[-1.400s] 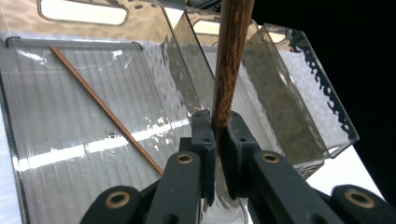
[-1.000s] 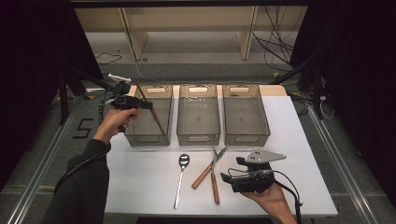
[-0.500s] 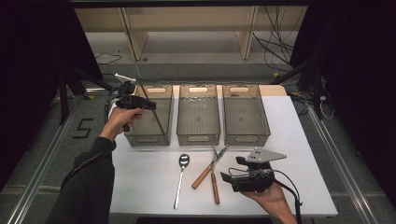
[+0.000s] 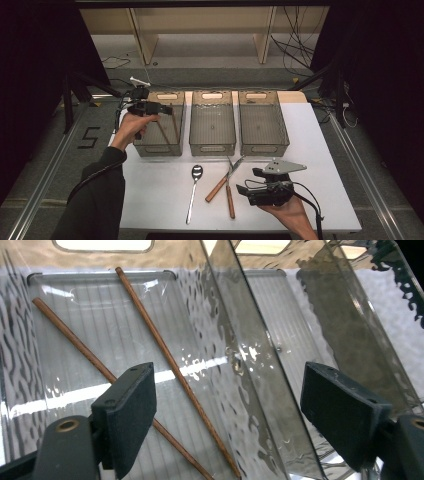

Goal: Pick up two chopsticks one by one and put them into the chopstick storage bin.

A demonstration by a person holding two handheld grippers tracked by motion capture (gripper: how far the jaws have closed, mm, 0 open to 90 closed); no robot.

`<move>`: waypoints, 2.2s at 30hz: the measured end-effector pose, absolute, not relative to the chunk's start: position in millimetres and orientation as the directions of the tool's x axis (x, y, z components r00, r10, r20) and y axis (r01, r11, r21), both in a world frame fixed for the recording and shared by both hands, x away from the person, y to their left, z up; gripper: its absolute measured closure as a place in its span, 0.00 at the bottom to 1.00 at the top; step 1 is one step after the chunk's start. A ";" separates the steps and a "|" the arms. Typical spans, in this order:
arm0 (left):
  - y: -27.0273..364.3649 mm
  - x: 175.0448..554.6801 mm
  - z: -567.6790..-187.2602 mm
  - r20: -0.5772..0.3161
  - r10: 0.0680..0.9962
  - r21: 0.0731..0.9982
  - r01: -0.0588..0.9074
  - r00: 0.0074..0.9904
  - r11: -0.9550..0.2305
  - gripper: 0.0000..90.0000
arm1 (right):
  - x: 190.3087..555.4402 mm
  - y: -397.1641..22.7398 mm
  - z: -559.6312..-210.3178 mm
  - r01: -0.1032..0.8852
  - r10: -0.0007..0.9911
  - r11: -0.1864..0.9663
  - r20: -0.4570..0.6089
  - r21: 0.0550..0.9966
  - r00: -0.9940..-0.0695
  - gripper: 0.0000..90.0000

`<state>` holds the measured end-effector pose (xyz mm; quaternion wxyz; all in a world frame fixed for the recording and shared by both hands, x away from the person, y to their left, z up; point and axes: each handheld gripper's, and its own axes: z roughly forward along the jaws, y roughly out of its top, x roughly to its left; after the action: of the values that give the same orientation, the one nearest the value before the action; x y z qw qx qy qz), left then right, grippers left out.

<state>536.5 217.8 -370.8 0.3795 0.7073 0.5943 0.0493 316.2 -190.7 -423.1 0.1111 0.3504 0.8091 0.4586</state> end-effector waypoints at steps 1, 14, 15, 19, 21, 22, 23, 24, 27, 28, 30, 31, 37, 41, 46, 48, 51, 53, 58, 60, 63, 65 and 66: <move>217.2 535.3 -369.8 -0.383 0.877 0.599 0.801 0.291 -0.005 0.24 | 316.3 -190.9 -423.0 0.464 0.670 0.332 0.141 0.821 -0.729 0.23; 209.9 484.9 -362.2 -0.399 0.834 0.678 0.735 0.381 -0.011 0.23 | 316.6 -192.0 -424.3 0.470 0.681 0.330 0.138 0.818 -0.719 0.23; 211.0 479.7 -363.7 -0.405 0.828 0.681 0.732 0.387 -0.009 0.23 | 316.5 -192.2 -424.1 0.473 0.683 0.330 0.139 0.817 -0.717 0.23; 211.0 458.3 -372.8 -0.406 0.821 0.692 0.722 0.401 -0.010 0.23 | 317.1 -191.4 -425.4 0.482 0.688 0.335 0.140 0.810 -0.712 0.23; 210.1 447.8 -379.1 -0.404 0.819 0.691 0.723 0.407 -0.018 0.23 | 317.2 -190.4 -426.3 0.484 0.689 0.339 0.137 0.807 -0.711 0.23; 209.4 443.0 -382.6 -0.395 0.822 0.694 0.720 0.410 -0.026 0.23 | 317.1 -189.9 -426.5 0.487 0.691 0.340 0.138 0.805 -0.710 0.23; 208.1 438.2 -386.2 -0.386 0.827 0.692 0.721 0.409 -0.033 0.23 | 316.9 -189.6 -426.5 0.489 0.692 0.341 0.138 0.803 -0.709 0.23; 207.3 433.8 -389.7 -0.375 0.828 0.690 0.722 0.417 -0.051 0.23 | 316.9 -189.3 -426.5 0.489 0.692 0.342 0.137 0.803 -0.709 0.23; 202.8 420.5 -400.1 -0.374 0.828 0.690 0.722 0.419 -0.054 0.23 | 316.8 -188.6 -426.8 0.493 0.698 0.341 0.136 0.800 -0.703 0.23; 201.4 416.2 -403.3 -0.365 0.830 0.689 0.722 0.422 -0.065 0.23 | 316.8 -188.5 -426.8 0.494 0.698 0.342 0.136 0.799 -0.703 0.23; 197.2 408.4 -409.6 -0.366 0.826 0.688 0.722 0.430 -0.071 0.23 | 316.7 -188.4 -427.2 0.494 0.700 0.341 0.135 0.800 -0.702 0.23; 194.2 404.2 -413.0 -0.367 0.823 0.686 0.723 0.432 -0.074 0.23 | 316.8 -188.2 -427.5 0.493 0.699 0.339 0.136 0.801 -0.702 0.23; 178.8 391.1 -419.7 -0.327 0.822 0.676 0.723 0.467 -0.142 0.23 | 316.2 -189.3 -429.4 0.490 0.700 0.331 0.138 0.807 -0.700 0.23; 173.3 383.8 -422.6 -0.314 0.822 0.674 0.722 0.475 -0.160 0.23 | 316.7 -191.5 -430.3 0.488 0.703 0.322 0.140 0.811 -0.697 0.24; 164.8 375.8 -426.7 -0.295 0.822 0.669 0.719 0.487 -0.186 0.23 | 317.7 -193.8 -433.6 0.490 0.705 0.319 0.142 0.812 -0.695 0.24; 161.2 373.3 -429.4 -0.284 0.821 0.666 0.717 0.496 -0.203 0.23 | 318.3 -194.5 -434.7 0.494 0.707 0.315 0.146 0.810 -0.692 0.23; 156.1 368.3 -433.4 -0.279 0.818 0.661 0.718 0.503 -0.216 0.22 | 318.7 -195.4 -435.4 0.488 0.710 0.311 0.142 0.816 -0.690 0.23; 153.8 364.8 -436.0 -0.268 0.817 0.660 0.715 0.511 -0.231 0.21 | 318.5 -196.1 -435.3 0.482 0.712 0.307 0.139 0.821 -0.689 0.23; 148.5 355.5 -441.7 -0.262 0.814 0.650 0.718 0.519 -0.248 0.21 | 318.7 -197.6 -435.2 0.480 0.713 0.298 0.142 0.825 -0.687 0.23; 146.0 352.0 -444.8 -0.245 0.813 0.647 0.714 0.528 -0.269 0.21 | 318.2 -197.4 -435.2 0.479 0.714 0.295 0.142 0.827 -0.686 0.23; 141.9 347.0 -450.6 -0.223 0.816 0.638 0.713 0.534 -0.292 0.22 | 317.4 -197.1 -435.1 0.476 0.715 0.294 0.139 0.829 -0.685 0.23; 140.7 344.4 -454.5 -0.219 0.817 0.631 0.716 0.534 -0.299 0.22 | 317.3 -197.1 -435.0 0.475 0.714 0.293 0.140 0.830 -0.686 0.23; 140.3 343.2 -456.3 -0.220 0.817 0.628 0.719 0.532 -0.299 0.22 | 317.3 -197.0 -434.9 0.474 0.715 0.293 0.139 0.830 -0.685 0.23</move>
<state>343.2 140.3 -456.3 0.3488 0.8028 0.4783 0.0708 317.3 -197.0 -434.9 0.1305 0.3749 0.7934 0.4615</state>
